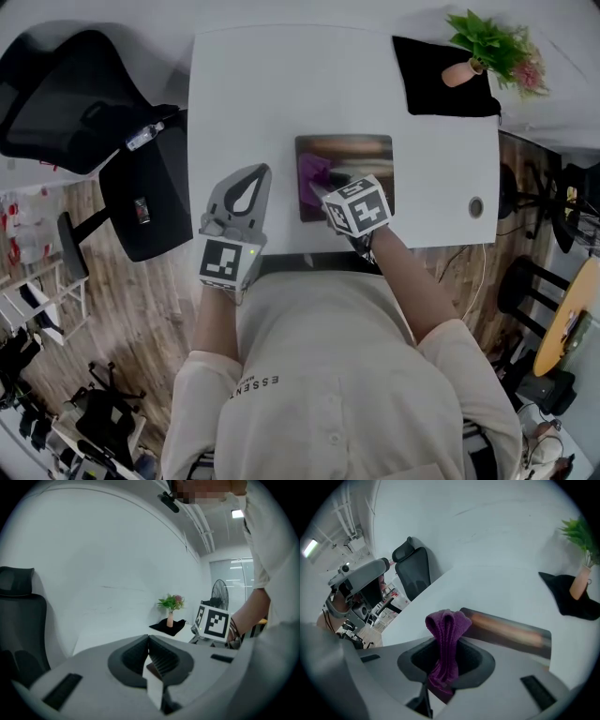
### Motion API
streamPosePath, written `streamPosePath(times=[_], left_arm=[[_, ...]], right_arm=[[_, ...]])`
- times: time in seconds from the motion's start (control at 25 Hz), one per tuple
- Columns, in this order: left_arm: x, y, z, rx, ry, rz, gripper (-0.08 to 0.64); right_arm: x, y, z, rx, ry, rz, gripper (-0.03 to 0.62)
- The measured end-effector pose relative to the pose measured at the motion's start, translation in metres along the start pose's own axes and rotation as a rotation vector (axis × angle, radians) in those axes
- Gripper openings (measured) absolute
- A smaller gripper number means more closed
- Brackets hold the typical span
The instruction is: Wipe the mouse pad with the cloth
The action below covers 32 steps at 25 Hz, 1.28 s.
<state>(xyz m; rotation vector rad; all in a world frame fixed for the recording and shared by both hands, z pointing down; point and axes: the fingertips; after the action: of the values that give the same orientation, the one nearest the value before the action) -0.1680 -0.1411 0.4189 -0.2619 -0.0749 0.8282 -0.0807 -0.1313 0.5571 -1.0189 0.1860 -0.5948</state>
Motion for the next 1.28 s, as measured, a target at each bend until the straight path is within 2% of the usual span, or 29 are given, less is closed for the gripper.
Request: streamPosePath(times=[0.28, 0.48, 0.56, 0.88, 1.08, 1.28], left_arm=[[-0.019, 0.014, 0.010, -0.004, 0.070, 0.014, 0.002], [-0.020, 0.009, 0.007, 0.022, 0.004, 0.027, 0.003], [-0.018, 0.003, 0.006, 0.027, 0.004, 0.025, 0.002], [0.007, -0.021, -0.005, 0.020, 0.056, -0.012, 0.002], [0.029, -0.043, -0.011, 0.009, 0.022, 0.002, 0.002], [0.046, -0.060, -0.013, 0.000, 0.046, -0.013, 0.002]], right_arm=[[-0.013, -0.023, 0.004, -0.050, -0.018, 0.036, 0.101], [-0.007, -0.025, 0.008, -0.067, -0.005, 0.043, 0.101], [-0.004, -0.024, 0.010, -0.069, 0.001, 0.033, 0.101], [0.022, -0.010, 0.028, -0.085, 0.007, 0.003, 0.101], [0.047, 0.000, 0.039, -0.083, -0.012, -0.009, 0.101], [0.071, 0.009, 0.050, -0.079, -0.017, -0.009, 0.103]])
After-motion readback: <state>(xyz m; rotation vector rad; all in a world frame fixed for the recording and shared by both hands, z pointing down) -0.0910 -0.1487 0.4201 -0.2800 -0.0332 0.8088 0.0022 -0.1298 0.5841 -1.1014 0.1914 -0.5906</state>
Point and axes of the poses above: the fingertips, and each gripper's own axes: y backward along the fingers, x to its right, z out of its underside, and after that the axes turned 12 degrees about z, right-handed
